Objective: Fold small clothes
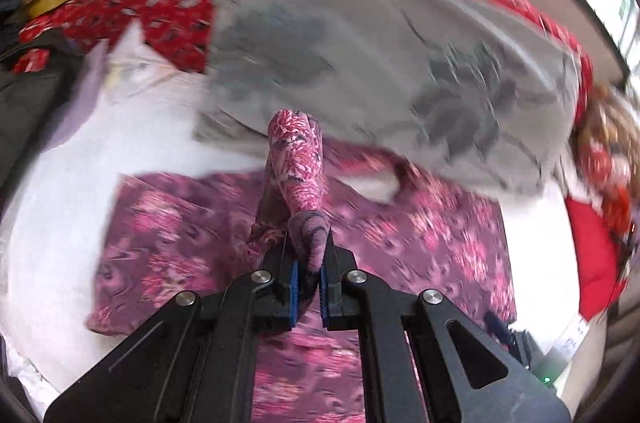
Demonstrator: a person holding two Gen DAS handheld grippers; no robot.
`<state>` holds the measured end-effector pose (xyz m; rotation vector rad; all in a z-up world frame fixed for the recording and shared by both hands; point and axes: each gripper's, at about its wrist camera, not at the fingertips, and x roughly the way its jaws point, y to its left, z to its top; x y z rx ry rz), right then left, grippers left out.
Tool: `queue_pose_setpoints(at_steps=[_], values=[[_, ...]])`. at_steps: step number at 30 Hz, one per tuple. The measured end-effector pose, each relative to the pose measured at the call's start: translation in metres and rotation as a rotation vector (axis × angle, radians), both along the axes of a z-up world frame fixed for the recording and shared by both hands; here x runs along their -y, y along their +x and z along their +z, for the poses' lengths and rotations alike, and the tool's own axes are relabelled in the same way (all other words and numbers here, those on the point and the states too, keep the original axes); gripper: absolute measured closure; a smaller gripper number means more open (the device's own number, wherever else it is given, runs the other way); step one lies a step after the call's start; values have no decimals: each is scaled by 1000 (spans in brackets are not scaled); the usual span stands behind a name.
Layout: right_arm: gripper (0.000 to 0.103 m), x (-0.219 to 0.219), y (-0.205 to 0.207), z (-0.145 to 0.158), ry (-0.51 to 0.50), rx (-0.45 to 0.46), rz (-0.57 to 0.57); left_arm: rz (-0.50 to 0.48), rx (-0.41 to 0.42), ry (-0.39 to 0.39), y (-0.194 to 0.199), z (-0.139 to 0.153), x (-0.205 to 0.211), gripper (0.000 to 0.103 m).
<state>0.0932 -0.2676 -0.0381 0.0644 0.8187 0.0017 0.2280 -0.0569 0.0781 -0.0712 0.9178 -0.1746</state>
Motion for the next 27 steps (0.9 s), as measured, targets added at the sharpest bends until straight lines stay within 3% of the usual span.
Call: queue_pose_setpoints(at_steps=[9,11,13,15,18,21,22,27], values=[[44,5,-3,-1,51,16,16,-100,-156,91,0,-70,74,95],[42,4,-2,-2,53,16,21,-121,-180,114,-1,-78,80,87],[40,4,-2,-3,53,15,25,-147,-207,103,-3,-80,81,71],[37,3,-2,-3,52,13,31,-167,-239,70,-9,-76,76,70],[33,0,-1,-3,45,1,47,-186,-240,-29,-26,-56,50,69],[33,-1,7,2,40,-46,54,-121,-203,-140,-46,-40,-5,48],[33,0,10,6,55,-61,46,-87,-193,-171,-50,-38,-26,48],[31,3,27,45,279,11,29,104,-258,-288,-58,-73,-117,48]])
